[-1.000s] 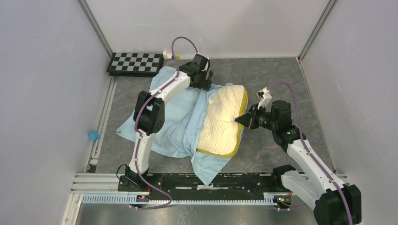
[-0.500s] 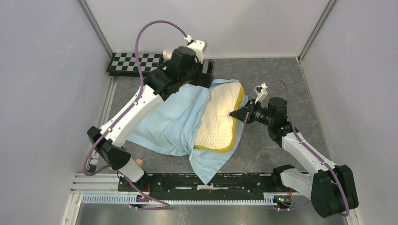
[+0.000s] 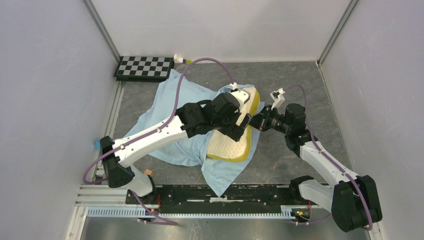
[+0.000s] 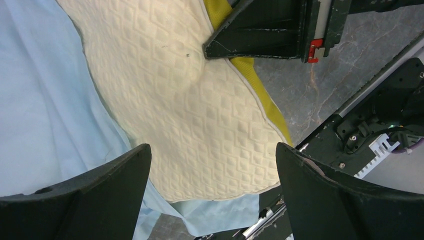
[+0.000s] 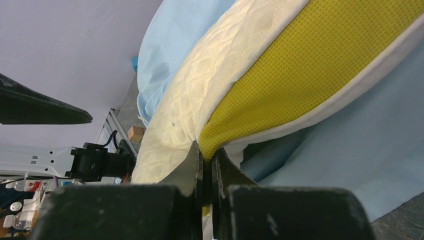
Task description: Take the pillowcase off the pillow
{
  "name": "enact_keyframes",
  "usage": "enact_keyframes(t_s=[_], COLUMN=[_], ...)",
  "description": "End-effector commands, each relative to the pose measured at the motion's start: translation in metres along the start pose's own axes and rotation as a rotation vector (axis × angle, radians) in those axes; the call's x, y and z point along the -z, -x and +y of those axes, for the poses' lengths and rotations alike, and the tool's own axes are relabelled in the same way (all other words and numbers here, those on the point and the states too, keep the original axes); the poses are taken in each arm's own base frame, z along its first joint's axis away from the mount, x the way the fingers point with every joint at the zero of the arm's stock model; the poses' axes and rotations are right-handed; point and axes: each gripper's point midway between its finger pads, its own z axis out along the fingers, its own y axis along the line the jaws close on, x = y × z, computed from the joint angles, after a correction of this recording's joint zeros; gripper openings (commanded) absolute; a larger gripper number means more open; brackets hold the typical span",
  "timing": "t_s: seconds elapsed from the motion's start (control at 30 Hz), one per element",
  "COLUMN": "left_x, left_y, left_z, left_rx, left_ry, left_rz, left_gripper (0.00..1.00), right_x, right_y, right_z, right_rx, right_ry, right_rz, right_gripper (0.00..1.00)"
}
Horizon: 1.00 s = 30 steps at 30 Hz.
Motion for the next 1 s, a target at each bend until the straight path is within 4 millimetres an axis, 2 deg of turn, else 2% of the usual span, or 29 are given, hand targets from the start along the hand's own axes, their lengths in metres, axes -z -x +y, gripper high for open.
enact_keyframes(t_s=[0.0, 0.33, 0.43, 0.53, 0.6, 0.67, 0.77, 0.8, 0.87, 0.97], left_x=[-0.002, -0.041, -0.052, -0.052, -0.053, -0.053, -0.042, -0.036, -0.026, -0.013], left_y=[-0.003, -0.038, -0.049, -0.055, -0.058, -0.059, -0.052, -0.048, -0.037, -0.026], left_z=[-0.012, -0.015, 0.002, 0.016, 0.014, 0.016, 0.029, 0.033, 0.036, 0.043], left_rx=[0.034, 0.080, 0.091, 0.100, 0.106, 0.106, 0.120, 0.127, 0.137, 0.145], left_ry=[-0.003, 0.037, 0.137, 0.205, 0.185, 0.188, 0.232, 0.238, 0.217, 0.190], left_rz=[-0.001, 0.127, 0.136, 0.113, 0.105, 0.094, 0.028, 0.001, -0.040, -0.067], left_gripper=[1.00, 1.00, 0.98, 0.89, 0.75, 0.53, 0.17, 0.10, 0.02, 0.02], right_x=[0.002, 0.003, 0.003, 0.004, 0.004, 0.005, 0.004, 0.004, 0.005, 0.010], right_y=[0.029, 0.035, 0.037, 0.038, 0.037, 0.038, 0.038, 0.038, 0.037, 0.035], right_z=[0.037, 0.063, 0.066, 0.067, 0.067, 0.069, 0.067, 0.064, 0.058, 0.059], right_rx=[0.072, 0.066, 0.070, 0.071, 0.072, 0.079, 0.107, 0.113, 0.138, 0.169], right_ry=[0.114, 0.171, 0.175, 0.176, 0.177, 0.182, 0.168, 0.153, 0.126, 0.123], right_rz=[-0.076, -0.093, -0.098, -0.101, -0.100, -0.099, -0.090, -0.085, -0.080, -0.087], right_gripper=[0.00, 0.00, 0.00, 0.00, 0.00, 0.04, 0.29, 0.36, 0.42, 0.55])
